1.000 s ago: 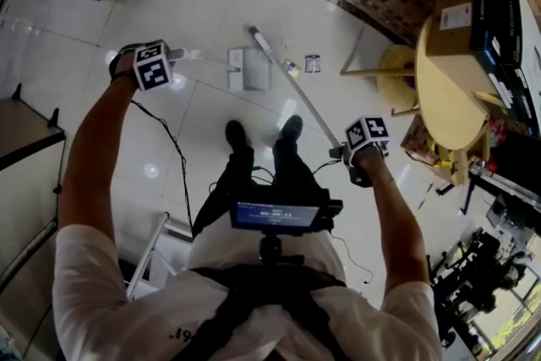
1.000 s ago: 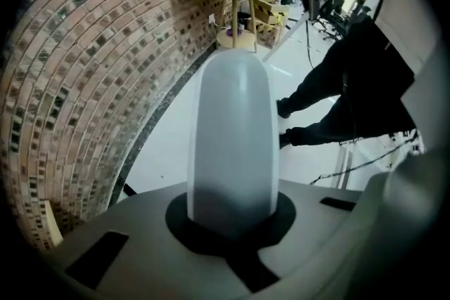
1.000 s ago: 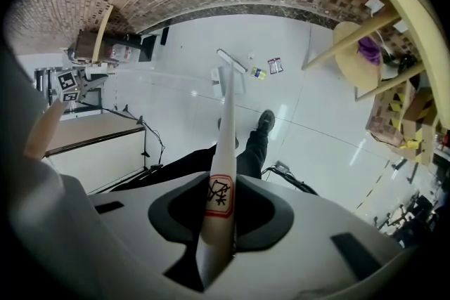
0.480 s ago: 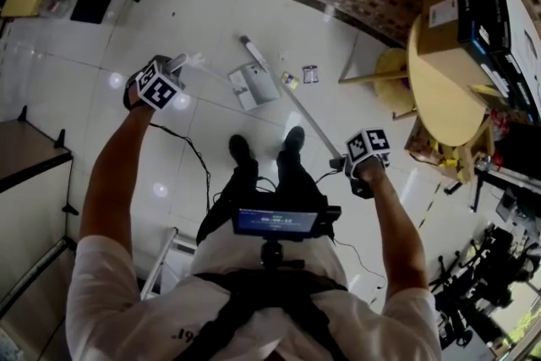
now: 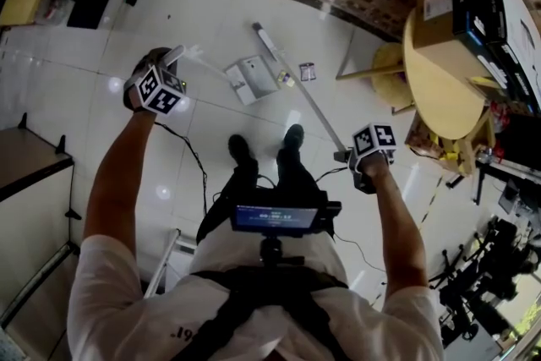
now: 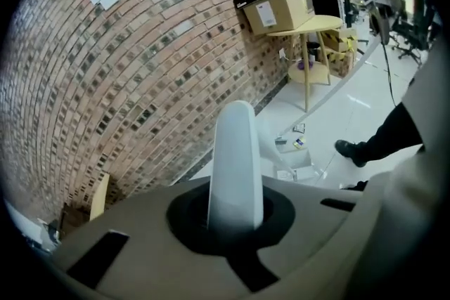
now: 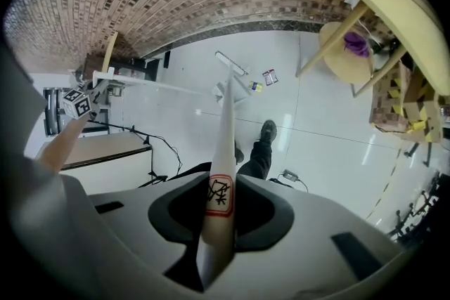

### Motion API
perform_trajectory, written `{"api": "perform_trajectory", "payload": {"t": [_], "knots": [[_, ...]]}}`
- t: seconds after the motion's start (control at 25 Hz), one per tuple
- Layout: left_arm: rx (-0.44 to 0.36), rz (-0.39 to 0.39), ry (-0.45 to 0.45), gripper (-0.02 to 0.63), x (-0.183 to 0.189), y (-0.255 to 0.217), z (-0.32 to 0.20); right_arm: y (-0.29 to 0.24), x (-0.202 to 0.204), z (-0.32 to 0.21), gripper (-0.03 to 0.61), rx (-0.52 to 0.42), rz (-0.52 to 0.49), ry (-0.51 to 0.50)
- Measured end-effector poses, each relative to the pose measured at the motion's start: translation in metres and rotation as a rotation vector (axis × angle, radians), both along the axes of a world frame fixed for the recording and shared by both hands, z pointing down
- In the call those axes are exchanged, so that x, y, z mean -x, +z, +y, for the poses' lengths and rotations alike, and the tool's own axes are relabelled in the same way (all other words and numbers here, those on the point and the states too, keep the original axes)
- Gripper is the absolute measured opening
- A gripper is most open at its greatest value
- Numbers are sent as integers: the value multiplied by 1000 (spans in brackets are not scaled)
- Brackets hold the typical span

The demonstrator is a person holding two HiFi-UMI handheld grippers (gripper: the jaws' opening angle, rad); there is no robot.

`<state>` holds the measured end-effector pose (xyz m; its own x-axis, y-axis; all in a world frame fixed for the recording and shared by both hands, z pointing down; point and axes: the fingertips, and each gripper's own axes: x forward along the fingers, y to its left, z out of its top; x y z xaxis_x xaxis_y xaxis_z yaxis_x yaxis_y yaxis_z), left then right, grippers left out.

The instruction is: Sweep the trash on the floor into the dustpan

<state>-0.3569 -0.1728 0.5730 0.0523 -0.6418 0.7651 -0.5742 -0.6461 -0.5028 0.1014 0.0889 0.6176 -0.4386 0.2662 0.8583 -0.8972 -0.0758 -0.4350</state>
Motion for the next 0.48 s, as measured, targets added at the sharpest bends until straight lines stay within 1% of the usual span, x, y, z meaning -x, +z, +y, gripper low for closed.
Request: {"api": "perform_trajectory", "payload": {"t": [0.12, 0.28, 0.36, 0.48], "knots": [[-35, -29, 66, 0, -9, -6, -6, 1, -9, 8, 74, 15, 6, 34], [-51, -70, 237, 0, -35, -2, -2, 8, -22, 21, 74, 32, 38, 76], [-44, -72, 295, 0, -45, 2, 2, 12, -29, 29, 74, 44, 61, 95], [-7, -56, 337, 0, -50, 9, 8, 18, -38, 39, 74, 56, 100, 111]]}}
